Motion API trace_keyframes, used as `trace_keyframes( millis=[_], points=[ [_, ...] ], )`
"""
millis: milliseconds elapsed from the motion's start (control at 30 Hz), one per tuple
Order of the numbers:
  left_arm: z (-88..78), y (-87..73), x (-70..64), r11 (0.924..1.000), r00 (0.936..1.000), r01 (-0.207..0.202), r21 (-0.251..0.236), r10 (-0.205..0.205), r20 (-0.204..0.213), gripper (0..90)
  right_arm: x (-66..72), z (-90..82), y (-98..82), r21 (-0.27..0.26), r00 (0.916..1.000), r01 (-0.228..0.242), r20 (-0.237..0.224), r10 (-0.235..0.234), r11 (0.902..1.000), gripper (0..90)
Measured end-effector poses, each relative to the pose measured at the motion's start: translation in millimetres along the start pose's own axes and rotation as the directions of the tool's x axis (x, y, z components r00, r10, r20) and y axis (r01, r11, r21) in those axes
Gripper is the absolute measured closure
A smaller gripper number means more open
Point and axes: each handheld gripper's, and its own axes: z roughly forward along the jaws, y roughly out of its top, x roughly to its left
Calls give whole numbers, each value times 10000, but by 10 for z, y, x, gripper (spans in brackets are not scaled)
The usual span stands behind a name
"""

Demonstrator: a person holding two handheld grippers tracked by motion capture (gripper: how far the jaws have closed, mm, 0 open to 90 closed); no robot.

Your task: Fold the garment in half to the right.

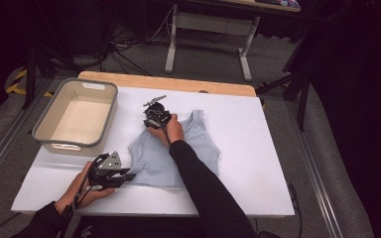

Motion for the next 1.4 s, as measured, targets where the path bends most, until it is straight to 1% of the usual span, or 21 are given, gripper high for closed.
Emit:
trace_keyframes(
  millis=[133, 200, 333, 500, 567, 667, 800, 867, 967, 1033, 1133, 1233, 1333, 1400],
  points=[
    [1, 1, 9, 10000, 10000, 36, -7, -36, 31, 795, 24, 2, 16, 106, 9998, 147, 143, -148, 9998, 807],
    [2, 3, 1, 10000, 10000, -30, -20, 30, -47, 797, 26, 1, 17, 113, 9997, 175, 143, -176, 9998, 819],
    [-1, 8, -10, 10000, 9998, -83, 1, 83, -173, 805, 22, 0, 15, 94, 9997, 189, 124, -190, 9998, 830],
    [-3, 9, -12, 9999, 9996, -163, -2, 162, -225, 808, 20, -1, 19, 104, 9996, 269, 106, -270, 9996, 838],
    [-6, 10, -20, 9998, 9992, -201, 12, 201, -344, 809, 22, -2, 22, 124, 9994, 319, 126, -320, 9994, 840],
    [-9, 11, -27, 9996, 9987, -282, 10, 282, -416, 811, 32, -4, 23, 123, 9991, 384, 150, -386, 9992, 842],
    [-25, -2, -16, 9999, 9986, -101, -101, 95, -518, 811, 43, -10, 27, 97, 9987, 472, 210, -474, 9988, 844],
    [-42, -16, -10, 9997, 9986, 27, -259, -41, -531, 810, 43, -18, 29, 35, 9986, 486, 213, -487, 9988, 844],
    [-51, -19, -13, 9996, 9983, 18, -271, -34, -583, 810, 42, -38, 35, -95, 9984, 521, 240, -519, 9986, 844],
    [-62, -17, -17, 9996, 9980, -66, -286, 48, -633, 811, 43, -48, 38, -164, 9986, 488, 234, -484, 9987, 844],
    [-90, -18, -16, 9991, 9961, -119, -400, 84, -873, 811, 53, -81, 56, -307, 9983, 522, 267, -514, 9982, 844],
    [-134, -33, 17, 9991, 9953, 19, -432, -61, -970, 812, 51, -118, 78, -518, 9978, 572, 358, -554, 9970, 845],
    [-184, -40, 41, 9987, 9945, 21, -506, -74, -1043, 812, 55, -157, 112, -651, 9973, 673, 351, -651, 9956, 845],
    [-224, -45, 52, 9980, 9930, 19, -626, -93, -1180, 813, 67, -169, 126, -785, 9968, 731, 389, -703, 9942, 845]
  ],
)
